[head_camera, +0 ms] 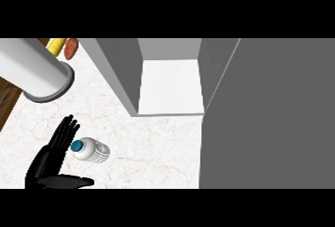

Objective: Pick up the bottled water, place it into the cabinet and close the cabinet

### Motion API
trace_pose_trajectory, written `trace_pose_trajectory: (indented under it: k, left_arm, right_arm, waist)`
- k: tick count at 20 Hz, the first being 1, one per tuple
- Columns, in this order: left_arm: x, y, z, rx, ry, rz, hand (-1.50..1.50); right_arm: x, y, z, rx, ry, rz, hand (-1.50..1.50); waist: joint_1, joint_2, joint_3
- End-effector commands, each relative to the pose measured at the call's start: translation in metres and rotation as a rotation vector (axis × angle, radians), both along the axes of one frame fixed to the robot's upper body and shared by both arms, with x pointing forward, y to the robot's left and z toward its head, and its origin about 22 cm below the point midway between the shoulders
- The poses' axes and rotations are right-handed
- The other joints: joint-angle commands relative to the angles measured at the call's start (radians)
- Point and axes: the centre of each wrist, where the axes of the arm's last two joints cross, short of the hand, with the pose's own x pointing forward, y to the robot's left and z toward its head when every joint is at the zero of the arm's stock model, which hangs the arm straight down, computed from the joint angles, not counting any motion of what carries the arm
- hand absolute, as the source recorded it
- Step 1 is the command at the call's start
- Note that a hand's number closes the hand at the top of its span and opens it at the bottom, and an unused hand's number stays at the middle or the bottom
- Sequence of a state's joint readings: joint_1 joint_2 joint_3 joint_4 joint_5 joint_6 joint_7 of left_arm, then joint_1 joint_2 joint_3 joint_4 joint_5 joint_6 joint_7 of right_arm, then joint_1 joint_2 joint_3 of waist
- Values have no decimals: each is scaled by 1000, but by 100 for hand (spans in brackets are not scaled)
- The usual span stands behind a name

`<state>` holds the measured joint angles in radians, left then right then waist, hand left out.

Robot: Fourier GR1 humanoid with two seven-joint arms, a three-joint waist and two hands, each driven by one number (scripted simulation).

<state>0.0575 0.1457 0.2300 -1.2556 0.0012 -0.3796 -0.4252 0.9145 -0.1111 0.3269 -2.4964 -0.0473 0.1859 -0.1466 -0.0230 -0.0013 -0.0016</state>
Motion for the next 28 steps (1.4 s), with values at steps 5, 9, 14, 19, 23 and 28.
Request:
trace_pose_trajectory:
  k: [5,9,14,19,23,28]
  left_arm:
    - [12,5,-47,-25,39,-5,-150]
    - [-1,-3,-62,-124,80,-98,-150]
    - [14,-26,-85,-163,97,-133,-150]
    - [21,-40,-90,-209,57,-67,150]
    - [25,-29,-91,-266,64,-49,150]
    - [20,-34,-96,-347,41,-64,150]
  right_arm:
    - [-14,-7,20,-18,-39,-3,-150]
    - [-17,-2,31,0,-34,4,-150]
    - [-17,-1,25,-11,-41,-1,-150]
    - [-20,0,29,-9,-55,-3,-150]
    - [-15,-1,24,-9,-53,1,-150]
    - [-16,-4,16,-13,-32,4,-150]
  waist:
    - [-4,1,0]
    - [4,0,0]
    - [-9,7,-2]
    - [-3,3,-1]
    - [0,6,-1]
    - [4,4,-1]
